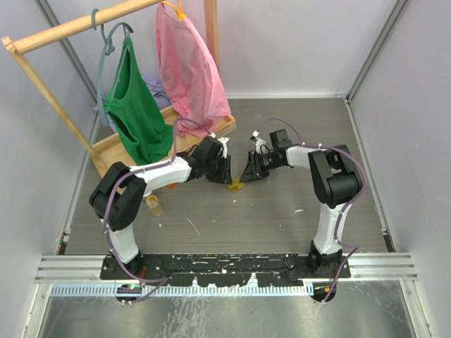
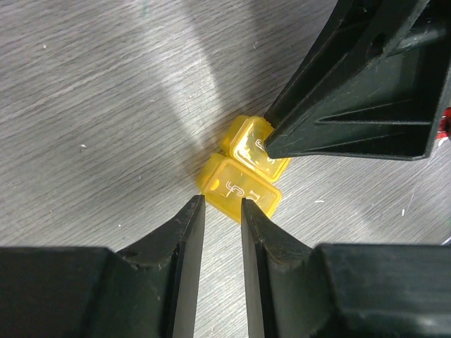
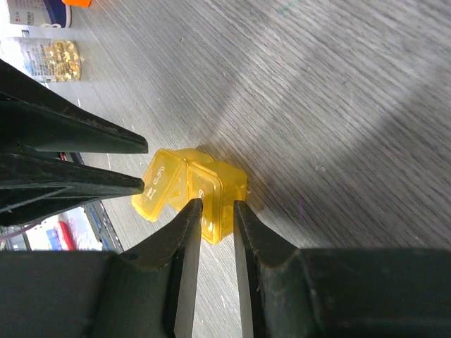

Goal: Sort the pills into containers

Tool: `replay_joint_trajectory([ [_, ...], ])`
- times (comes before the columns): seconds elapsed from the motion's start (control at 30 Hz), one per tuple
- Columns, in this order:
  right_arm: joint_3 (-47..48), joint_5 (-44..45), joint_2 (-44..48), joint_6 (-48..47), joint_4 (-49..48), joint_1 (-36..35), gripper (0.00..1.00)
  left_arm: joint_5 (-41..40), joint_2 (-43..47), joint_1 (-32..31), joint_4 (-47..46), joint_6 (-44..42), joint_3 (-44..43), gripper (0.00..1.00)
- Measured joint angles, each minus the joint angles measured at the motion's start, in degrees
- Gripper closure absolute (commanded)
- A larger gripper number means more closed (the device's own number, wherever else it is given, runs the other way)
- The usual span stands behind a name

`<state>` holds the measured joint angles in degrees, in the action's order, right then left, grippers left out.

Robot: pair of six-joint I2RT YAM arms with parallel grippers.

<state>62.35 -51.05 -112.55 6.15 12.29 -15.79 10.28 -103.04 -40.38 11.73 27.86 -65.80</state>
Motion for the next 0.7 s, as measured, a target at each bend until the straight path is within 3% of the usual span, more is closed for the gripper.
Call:
replay_joint_trajectory([
  [0.27, 0.0, 0.0, 0.0, -0.2, 0.0, -0.1, 0.71, 0.0, -3.6, -1.7, 4.2, -1.3, -4.1, 0.87],
  [0.7, 0.1, 0.1, 0.0, -0.3, 0.2, -0.2, 0.72, -0.1, -4.1, -2.7, 7.4, -2.0, -6.8, 0.88],
])
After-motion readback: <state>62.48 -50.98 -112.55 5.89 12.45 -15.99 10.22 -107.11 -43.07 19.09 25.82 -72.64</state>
